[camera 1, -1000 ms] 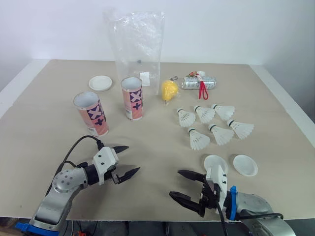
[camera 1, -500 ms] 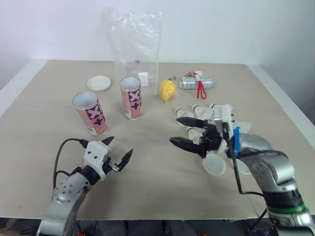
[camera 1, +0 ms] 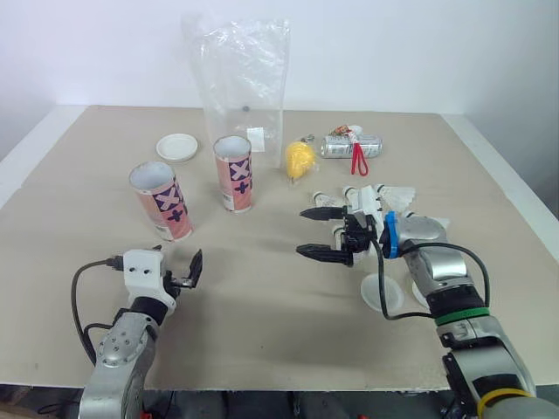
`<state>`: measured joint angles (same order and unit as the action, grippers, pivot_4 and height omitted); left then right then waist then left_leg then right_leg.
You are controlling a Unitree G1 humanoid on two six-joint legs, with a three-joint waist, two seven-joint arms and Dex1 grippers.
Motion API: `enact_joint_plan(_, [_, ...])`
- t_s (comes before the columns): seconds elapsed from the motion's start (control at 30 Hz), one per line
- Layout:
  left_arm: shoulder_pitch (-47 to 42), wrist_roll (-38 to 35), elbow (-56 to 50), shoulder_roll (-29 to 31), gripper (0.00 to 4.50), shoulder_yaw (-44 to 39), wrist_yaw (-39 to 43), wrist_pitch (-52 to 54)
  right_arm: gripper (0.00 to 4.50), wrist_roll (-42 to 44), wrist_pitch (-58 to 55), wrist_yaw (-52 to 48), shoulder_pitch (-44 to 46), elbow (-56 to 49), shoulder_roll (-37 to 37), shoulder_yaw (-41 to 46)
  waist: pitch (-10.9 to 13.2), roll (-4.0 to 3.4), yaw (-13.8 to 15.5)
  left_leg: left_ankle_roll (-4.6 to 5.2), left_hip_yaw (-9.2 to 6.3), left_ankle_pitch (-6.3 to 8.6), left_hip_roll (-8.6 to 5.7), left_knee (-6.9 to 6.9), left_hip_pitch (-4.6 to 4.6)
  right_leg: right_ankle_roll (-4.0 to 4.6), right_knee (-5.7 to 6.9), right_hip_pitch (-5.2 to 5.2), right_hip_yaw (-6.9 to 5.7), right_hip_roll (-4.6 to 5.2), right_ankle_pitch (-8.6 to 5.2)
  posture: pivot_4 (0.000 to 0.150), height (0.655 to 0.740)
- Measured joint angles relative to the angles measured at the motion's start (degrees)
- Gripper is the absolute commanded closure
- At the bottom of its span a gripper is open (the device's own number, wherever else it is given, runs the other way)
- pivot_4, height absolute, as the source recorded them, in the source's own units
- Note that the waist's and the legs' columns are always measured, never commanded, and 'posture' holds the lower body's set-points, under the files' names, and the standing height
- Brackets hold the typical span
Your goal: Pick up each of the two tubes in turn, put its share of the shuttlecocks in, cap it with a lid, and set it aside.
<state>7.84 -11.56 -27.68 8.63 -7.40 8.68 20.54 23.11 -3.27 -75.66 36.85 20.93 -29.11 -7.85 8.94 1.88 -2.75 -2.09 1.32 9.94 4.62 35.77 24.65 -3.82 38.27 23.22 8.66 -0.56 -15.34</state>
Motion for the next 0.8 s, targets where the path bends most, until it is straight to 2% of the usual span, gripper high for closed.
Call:
enact_joint_plan(0.33, [-11.3, 0.1, 11.3, 1.6, 0.00, -2.5, -1.1, 0.6, 0.04, -2.1, 1.2, -0.2, 0.1, 0.7, 1.7, 0.0, 0.0, -0.01, 0.0, -0.01, 0.00, -0.01, 0.00, 0.00, 0.01, 0.08, 0.00, 0.01, 0.00, -0.03, 0.09, 0.150, 0.7400])
enact_joint_plan(0.8, [-19.7, 1.5, 26.0, 4.2, 0.00, -2.4, 1.5, -4.9, 0.04, -3.7, 1.2, 1.3, 0.8, 0.7, 1.7, 0.0, 0.0, -0.01, 0.0, -0.03, -0.03, -0.01, -0.01, -0.08, 0.02, 0.27, 0.00, 0.02, 0.00, -0.05, 0.19, 0.150, 0.7400])
